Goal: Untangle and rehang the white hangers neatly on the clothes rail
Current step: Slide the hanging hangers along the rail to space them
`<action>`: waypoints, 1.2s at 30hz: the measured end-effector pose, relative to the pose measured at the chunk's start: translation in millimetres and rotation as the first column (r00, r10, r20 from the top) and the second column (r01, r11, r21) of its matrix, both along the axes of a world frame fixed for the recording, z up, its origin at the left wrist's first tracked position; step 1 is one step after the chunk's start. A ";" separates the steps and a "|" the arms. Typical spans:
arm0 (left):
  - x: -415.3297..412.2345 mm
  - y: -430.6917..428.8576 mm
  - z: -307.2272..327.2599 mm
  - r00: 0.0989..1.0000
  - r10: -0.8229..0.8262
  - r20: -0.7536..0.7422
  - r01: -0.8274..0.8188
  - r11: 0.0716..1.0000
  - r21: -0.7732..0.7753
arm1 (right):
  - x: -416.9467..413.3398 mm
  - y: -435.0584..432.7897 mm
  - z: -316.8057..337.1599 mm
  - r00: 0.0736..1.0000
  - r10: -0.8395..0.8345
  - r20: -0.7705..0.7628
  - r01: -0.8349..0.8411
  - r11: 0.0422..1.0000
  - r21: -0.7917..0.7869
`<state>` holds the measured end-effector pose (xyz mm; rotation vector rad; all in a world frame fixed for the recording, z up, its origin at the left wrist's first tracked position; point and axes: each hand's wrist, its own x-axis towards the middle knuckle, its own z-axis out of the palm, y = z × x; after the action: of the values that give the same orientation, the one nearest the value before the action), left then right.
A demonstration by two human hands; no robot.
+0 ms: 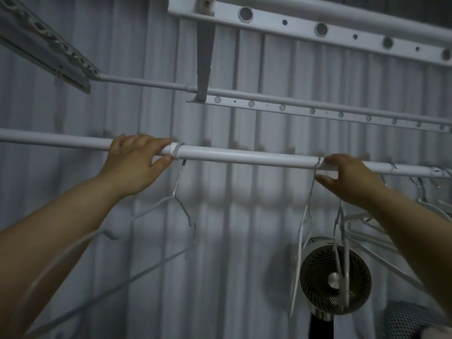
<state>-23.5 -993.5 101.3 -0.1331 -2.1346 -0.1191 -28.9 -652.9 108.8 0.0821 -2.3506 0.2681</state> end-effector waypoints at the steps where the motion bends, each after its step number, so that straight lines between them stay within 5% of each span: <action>1: -0.5 -0.3 0.2 1.000 0.006 -0.004 -0.006 1.000 -0.011 | -0.8 1.7 -1.0 1.000 0.002 0.007 -0.002 1.000 0.003; 11: -1.1 1.6 2.3 0.999 0.019 0.031 -0.019 1.000 0.004 | -16.4 -9.0 4.9 0.997 0.053 -0.058 -0.051 0.998 0.033; 18: 7.0 19.4 12.5 0.984 -0.143 0.102 0.139 0.989 0.042 | -16.2 -31.7 3.9 0.986 0.140 -0.087 -0.134 0.989 0.068; 36: 6.4 23.1 12.6 0.994 -0.090 0.065 0.086 0.994 0.063 | -12.2 -150.6 9.6 0.883 0.453 -0.125 -0.434 0.888 0.149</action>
<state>-17.1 -970.5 114.0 -0.1907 -2.1907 -0.2423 -41.1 -803.5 118.5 0.6843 -2.1630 0.3312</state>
